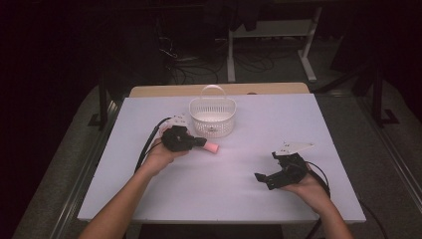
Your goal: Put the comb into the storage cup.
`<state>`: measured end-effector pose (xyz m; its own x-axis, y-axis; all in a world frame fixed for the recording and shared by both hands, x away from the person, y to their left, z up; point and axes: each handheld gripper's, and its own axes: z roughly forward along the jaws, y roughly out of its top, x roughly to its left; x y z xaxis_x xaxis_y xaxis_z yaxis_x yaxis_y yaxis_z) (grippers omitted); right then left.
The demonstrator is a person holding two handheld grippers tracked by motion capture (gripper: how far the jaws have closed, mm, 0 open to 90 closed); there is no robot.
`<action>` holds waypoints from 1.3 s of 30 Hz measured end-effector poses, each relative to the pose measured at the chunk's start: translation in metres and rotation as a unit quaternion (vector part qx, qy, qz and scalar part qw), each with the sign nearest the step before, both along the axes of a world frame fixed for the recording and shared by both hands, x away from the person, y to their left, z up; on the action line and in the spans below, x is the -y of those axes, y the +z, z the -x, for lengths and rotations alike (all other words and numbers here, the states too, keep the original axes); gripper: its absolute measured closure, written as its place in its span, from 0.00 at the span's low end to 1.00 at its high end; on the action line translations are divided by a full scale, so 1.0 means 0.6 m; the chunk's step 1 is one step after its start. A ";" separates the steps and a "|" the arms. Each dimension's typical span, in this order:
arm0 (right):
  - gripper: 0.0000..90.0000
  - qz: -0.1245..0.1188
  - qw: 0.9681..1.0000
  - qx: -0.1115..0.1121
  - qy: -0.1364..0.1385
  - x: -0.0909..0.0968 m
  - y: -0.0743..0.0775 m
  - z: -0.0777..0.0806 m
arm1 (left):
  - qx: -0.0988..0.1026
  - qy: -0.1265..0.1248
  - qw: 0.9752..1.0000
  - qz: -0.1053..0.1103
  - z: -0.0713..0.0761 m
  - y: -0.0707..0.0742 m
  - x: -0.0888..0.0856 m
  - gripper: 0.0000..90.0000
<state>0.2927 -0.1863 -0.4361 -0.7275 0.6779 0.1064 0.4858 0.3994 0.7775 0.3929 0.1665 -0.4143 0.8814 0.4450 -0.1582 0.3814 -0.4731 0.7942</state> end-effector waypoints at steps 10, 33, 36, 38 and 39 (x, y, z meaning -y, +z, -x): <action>0.00 0.001 1.000 -0.001 0.002 0.000 -0.001 0.000 | 0.001 -0.004 1.000 -0.008 -0.020 -0.008 0.026 1.00; 0.00 0.002 1.000 -0.006 0.005 -0.001 -0.002 0.000 | -0.002 0.002 0.999 -0.051 -0.046 -0.040 0.085 1.00; 0.00 0.003 1.000 -0.007 0.005 -0.001 -0.002 0.000 | 0.001 0.008 0.998 -0.059 -0.048 -0.044 0.089 1.00; 0.00 0.003 1.000 -0.007 0.005 -0.001 -0.002 0.000 | 0.000 0.013 0.998 -0.061 -0.049 -0.048 0.091 1.00; 0.00 0.003 1.000 -0.007 0.005 -0.001 -0.002 0.000 | 0.000 0.014 0.998 -0.062 -0.049 -0.048 0.091 1.00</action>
